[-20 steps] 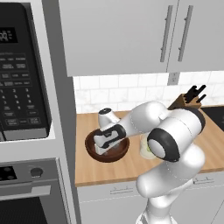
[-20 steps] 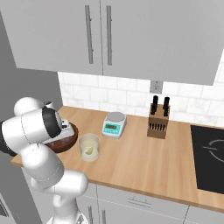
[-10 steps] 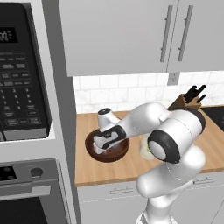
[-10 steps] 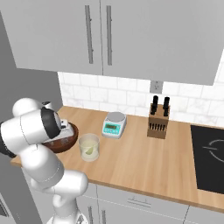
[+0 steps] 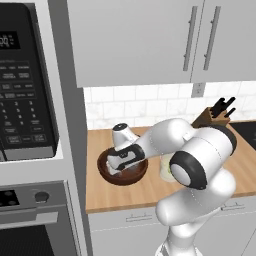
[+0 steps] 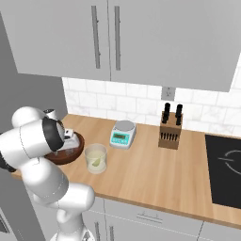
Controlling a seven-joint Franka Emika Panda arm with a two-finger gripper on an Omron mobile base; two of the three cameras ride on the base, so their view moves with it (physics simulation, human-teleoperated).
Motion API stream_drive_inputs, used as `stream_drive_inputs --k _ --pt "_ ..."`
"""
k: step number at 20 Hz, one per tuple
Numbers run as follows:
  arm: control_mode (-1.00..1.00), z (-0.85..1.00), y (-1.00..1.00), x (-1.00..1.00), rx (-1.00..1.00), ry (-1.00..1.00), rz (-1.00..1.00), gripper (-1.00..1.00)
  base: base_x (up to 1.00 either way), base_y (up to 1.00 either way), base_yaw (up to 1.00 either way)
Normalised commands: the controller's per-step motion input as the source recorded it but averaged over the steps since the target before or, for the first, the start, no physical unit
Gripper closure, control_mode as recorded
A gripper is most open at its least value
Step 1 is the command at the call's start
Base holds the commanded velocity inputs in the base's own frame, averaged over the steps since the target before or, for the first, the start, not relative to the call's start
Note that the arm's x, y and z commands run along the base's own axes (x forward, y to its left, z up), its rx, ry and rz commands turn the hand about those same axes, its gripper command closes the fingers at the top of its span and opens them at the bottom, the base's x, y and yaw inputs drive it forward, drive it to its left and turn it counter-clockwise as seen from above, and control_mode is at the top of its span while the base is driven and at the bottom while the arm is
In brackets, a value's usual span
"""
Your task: Grab a lemon wedge from the fridge and one ice cube from the ice bowl, and put them in the glass of lemonade.
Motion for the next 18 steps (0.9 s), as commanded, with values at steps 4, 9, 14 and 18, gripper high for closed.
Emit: stream_drive_inputs --k 4,9,14,18 --pt "-1.00 0.00 0.00 -0.01 0.00 0.00 -0.15 -1.00 0.00 0.00 0.00" --pt "-1.00 -0.19 0.00 0.00 0.00 0.00 -0.04 -1.00 0.00 0.00 0.00" --pt "-1.00 -0.14 0.01 -0.02 0.00 0.00 0.00 -1.00 0.00 0.00 0.00" --pt "-1.00 -0.04 0.00 0.00 0.00 0.00 0.00 -1.00 0.00 0.00 0.00"
